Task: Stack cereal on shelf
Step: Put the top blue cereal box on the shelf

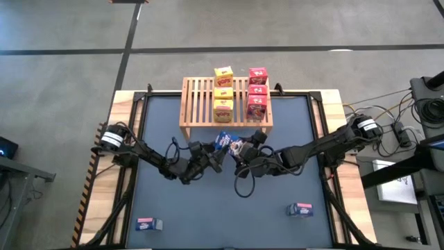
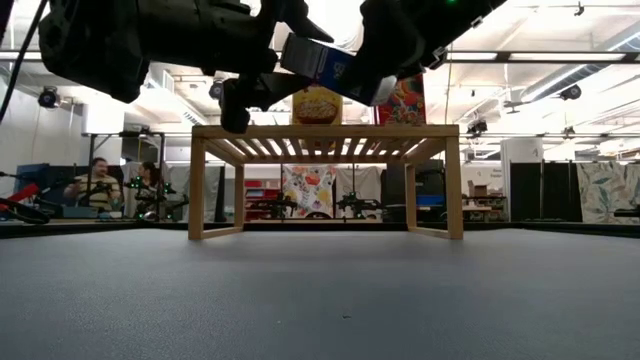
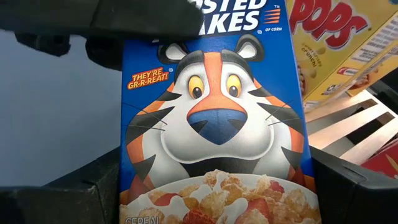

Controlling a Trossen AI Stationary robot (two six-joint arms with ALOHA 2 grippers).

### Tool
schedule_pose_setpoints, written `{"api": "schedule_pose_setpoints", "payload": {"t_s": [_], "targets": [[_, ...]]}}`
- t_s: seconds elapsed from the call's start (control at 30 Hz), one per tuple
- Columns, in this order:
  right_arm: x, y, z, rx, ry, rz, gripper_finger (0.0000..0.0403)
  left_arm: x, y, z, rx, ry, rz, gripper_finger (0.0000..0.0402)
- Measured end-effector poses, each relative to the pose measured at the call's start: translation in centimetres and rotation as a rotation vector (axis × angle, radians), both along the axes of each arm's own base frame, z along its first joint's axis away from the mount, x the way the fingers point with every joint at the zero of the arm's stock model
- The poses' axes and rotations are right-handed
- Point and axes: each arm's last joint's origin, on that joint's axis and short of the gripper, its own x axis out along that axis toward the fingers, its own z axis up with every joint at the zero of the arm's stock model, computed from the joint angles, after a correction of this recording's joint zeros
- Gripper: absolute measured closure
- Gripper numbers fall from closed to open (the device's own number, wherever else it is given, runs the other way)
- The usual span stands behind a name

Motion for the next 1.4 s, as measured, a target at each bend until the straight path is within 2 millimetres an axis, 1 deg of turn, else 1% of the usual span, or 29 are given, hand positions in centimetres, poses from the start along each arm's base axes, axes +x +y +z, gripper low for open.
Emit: {"api": "schedule_pose_setpoints", "payload": {"t_s": [0.17,0.33,0.47,0.57,0.67,0.73,0.83,0.97,1.07,1.13,1.23,1.4], "targets": [[0.2,0.1,0.1,0.014,-0.006,0.033,0.0074,0.0,0.0,0.0,0.02,0.017,0.004,0.0173],[0.3,0.2,0.1,0.027,-0.011,0.061,0.0054,0.0,0.0,0.0,0.022,0.017,0.004,0.0195],[0.3,0.2,0.2,0.029,-0.012,0.071,0.0038,0.0,0.0,0.0,0.033,0.027,0.005,0.0205],[0.3,0.3,0.2,0.023,-0.008,0.078,0.0034,0.0,-0.1,0.0,0.054,0.046,0.007,0.0209],[-0.1,0.4,0.7,0.025,-0.013,0.092,0.0034,-0.2,-0.4,0.3,0.11,0.083,0.003,0.021],[-0.5,0.6,1.3,0.025,-0.019,0.105,0.0033,-0.7,-0.6,0.8,0.154,0.109,0.0,0.021],[-1.3,1.4,2.4,0.003,-0.033,0.151,0.0033,-2.2,-1.1,1.9,0.232,0.144,-0.014,0.021],[-2.7,2.5,4.0,-0.011,-0.064,0.202,0.0033,-5.5,-1.7,4.0,0.296,0.174,-0.051,0.021],[-3.5,3.0,4.9,-0.014,-0.089,0.232,0.0033,-7.7,-1.8,4.7,0.332,0.249,-0.086,0.0212],[-4.0,3.2,5.4,-0.017,-0.1,0.246,0.0033,-8.9,-1.4,5.0,0.36,0.312,-0.095,0.0216],[-4.5,3.3,5.9,-0.024,-0.111,0.261,0.0033,-10.5,-0.5,6.4,0.382,0.36,-0.088,0.0225],[-4.9,3.2,5.5,-0.034,-0.095,0.271,0.0034,-13.0,0.9,9.0,0.434,0.381,-0.074,0.0238]]}}
